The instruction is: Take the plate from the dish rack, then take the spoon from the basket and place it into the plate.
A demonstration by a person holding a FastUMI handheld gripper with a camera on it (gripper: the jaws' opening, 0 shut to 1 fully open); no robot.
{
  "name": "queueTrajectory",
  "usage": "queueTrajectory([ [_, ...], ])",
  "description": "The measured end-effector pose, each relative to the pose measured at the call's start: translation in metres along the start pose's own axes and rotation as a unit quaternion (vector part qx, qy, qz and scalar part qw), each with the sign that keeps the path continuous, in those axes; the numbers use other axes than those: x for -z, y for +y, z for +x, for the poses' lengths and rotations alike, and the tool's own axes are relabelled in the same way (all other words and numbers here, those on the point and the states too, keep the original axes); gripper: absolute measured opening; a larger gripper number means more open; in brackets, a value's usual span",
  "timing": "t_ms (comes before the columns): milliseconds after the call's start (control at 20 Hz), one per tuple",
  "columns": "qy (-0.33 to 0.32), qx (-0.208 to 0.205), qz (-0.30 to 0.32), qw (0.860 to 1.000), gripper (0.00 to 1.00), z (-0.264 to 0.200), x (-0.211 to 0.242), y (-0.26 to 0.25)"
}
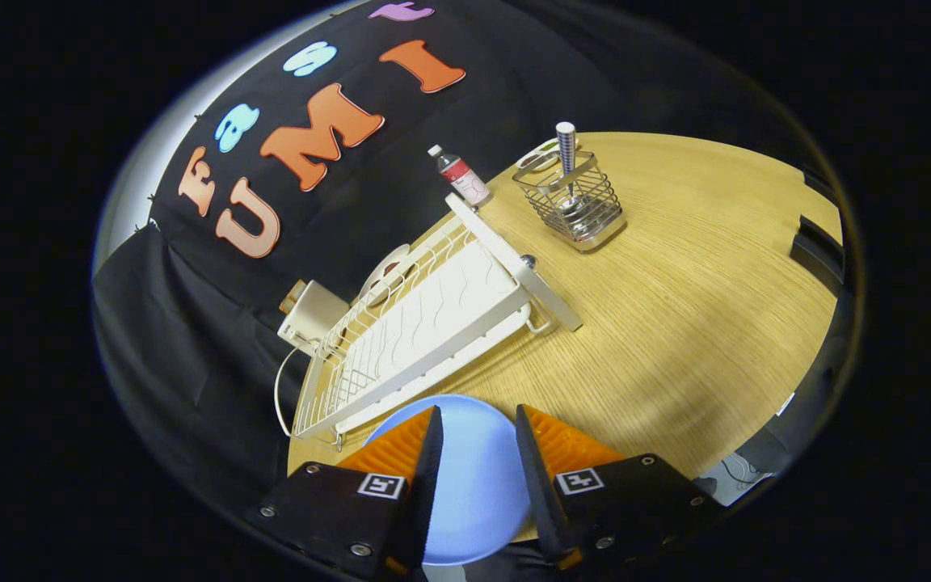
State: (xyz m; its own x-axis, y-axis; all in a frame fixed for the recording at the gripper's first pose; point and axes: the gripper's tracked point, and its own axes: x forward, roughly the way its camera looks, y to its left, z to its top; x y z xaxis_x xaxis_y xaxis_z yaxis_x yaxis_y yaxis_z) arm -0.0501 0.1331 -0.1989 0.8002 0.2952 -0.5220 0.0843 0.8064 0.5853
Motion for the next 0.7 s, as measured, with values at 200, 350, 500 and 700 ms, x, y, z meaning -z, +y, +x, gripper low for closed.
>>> queueTrajectory([
  [200,-0.021,0.008,-0.037,0.999,0.72,-0.006,-0.014,-0.012],
  [350,-0.062,0.026,-0.083,0.994,0.87,-0.016,-0.041,-0.026],
  [500,-0.118,0.05,-0.132,0.983,0.96,-0.028,-0.078,-0.039],
  [700,-0.203,0.097,-0.177,0.958,0.98,-0.041,-0.13,-0.06],
])
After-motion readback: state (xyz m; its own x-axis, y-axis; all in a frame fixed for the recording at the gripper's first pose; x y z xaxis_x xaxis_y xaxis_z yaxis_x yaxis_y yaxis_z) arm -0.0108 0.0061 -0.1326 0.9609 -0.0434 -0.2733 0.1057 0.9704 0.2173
